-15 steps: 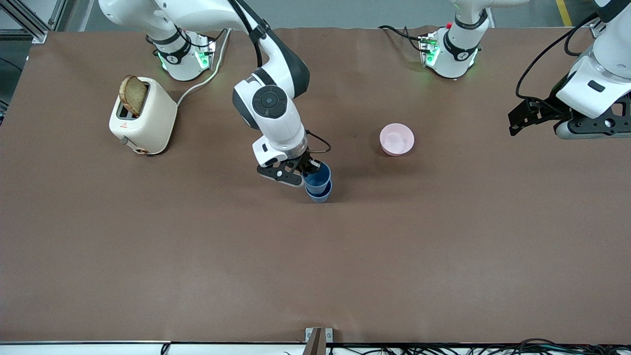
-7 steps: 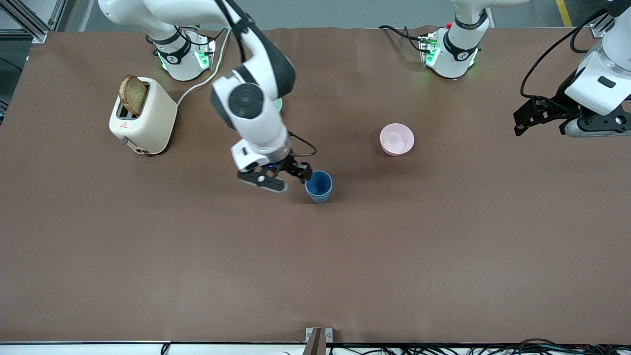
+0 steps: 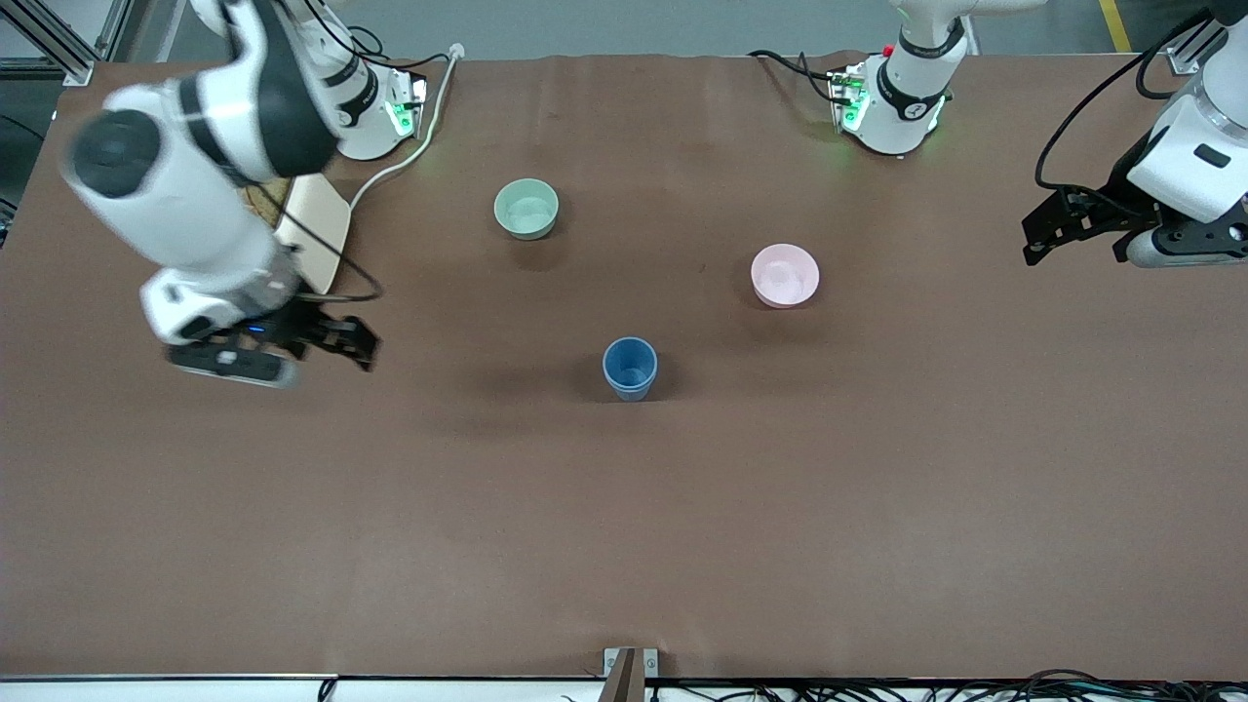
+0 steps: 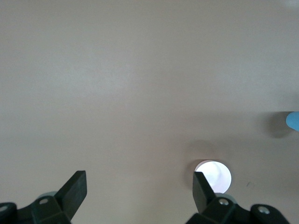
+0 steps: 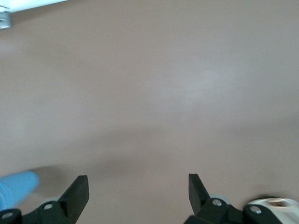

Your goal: Stack blue cups with both arms

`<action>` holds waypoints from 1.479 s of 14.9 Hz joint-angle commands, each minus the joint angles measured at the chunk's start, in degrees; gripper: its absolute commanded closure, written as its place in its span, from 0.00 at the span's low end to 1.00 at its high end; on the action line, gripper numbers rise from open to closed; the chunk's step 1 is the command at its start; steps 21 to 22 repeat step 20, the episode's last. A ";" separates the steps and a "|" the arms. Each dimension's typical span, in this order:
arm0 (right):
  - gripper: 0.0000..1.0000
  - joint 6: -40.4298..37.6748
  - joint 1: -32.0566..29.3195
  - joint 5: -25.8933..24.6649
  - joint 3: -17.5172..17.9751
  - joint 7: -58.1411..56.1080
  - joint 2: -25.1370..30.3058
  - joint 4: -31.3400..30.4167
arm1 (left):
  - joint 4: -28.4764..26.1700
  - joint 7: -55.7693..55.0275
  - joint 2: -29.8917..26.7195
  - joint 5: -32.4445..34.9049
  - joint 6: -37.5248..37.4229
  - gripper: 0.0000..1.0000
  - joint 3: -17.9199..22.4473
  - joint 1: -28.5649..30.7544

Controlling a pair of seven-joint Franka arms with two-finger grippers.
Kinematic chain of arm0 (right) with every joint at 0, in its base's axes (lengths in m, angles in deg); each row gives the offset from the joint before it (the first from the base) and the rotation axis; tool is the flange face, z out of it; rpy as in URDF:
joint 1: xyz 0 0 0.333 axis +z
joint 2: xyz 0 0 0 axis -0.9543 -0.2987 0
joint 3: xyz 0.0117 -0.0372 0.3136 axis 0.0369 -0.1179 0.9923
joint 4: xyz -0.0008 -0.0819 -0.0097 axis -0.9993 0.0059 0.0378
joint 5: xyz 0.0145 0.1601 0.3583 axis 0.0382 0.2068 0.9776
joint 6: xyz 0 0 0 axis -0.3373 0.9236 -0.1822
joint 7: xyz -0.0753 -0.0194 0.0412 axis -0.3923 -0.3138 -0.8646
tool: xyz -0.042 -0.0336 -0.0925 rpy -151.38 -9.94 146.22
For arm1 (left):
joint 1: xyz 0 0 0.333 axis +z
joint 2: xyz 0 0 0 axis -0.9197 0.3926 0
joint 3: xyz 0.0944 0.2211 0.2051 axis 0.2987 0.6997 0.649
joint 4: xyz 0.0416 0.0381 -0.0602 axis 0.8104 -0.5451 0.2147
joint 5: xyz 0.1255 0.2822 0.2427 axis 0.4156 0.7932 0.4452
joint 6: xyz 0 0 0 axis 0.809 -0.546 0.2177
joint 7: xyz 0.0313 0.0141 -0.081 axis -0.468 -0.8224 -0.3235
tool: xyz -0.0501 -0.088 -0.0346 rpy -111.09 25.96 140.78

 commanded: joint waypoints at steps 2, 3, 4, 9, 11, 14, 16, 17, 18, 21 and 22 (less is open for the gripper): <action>0.04 -8.55 -9.35 -1.14 1.31 -8.62 10.60 -5.44 | 1.67 0.74 0.56 -0.25 -1.48 0.00 0.13 -0.12; 0.03 -10.93 -11.20 -1.23 1.31 -10.64 12.18 -5.26 | 1.67 0.74 0.56 -0.16 -1.57 0.00 -0.04 -0.12; 0.01 -13.21 -13.48 -1.49 1.31 -12.40 13.41 -4.65 | 1.67 0.74 0.56 -0.25 -1.57 0.00 -0.05 -0.12; 0.00 -28.25 -18.85 -1.67 1.31 -17.51 11.94 12.20 | 1.67 0.74 0.56 -0.16 -1.65 0.00 -0.05 -0.12; 0.00 -30.89 -19.48 -1.58 1.40 -17.60 10.27 16.78 | 1.67 0.65 0.65 -0.16 -1.66 0.00 -0.05 -0.30; 0.00 -32.92 -19.48 -1.58 1.31 -17.69 7.45 20.14 | 1.67 0.65 0.65 -0.16 -1.65 0.00 -0.05 -0.39; 0.00 -32.84 -19.30 -1.49 1.31 -17.69 7.45 19.45 | 1.67 0.65 0.65 -0.16 -1.74 0.00 -0.05 -0.39; 0.00 -32.84 -19.30 -1.58 1.31 -17.69 7.28 19.27 | 1.67 0.65 0.65 -0.25 -1.74 0.00 -0.05 -0.39; 0.00 -32.84 -19.21 -1.58 1.31 -17.69 7.10 19.09 | 1.67 0.74 0.65 -0.25 -1.66 0.00 -0.05 -0.39; 0.00 -32.49 -19.21 -1.58 1.31 -17.60 6.83 18.30 | 1.67 0.74 0.65 -0.25 -1.74 0.00 -0.05 -0.30; 0.00 -32.49 -19.21 -1.58 1.31 -17.60 6.83 18.30 | 1.67 0.74 0.65 -0.25 -1.74 0.00 -0.05 -0.30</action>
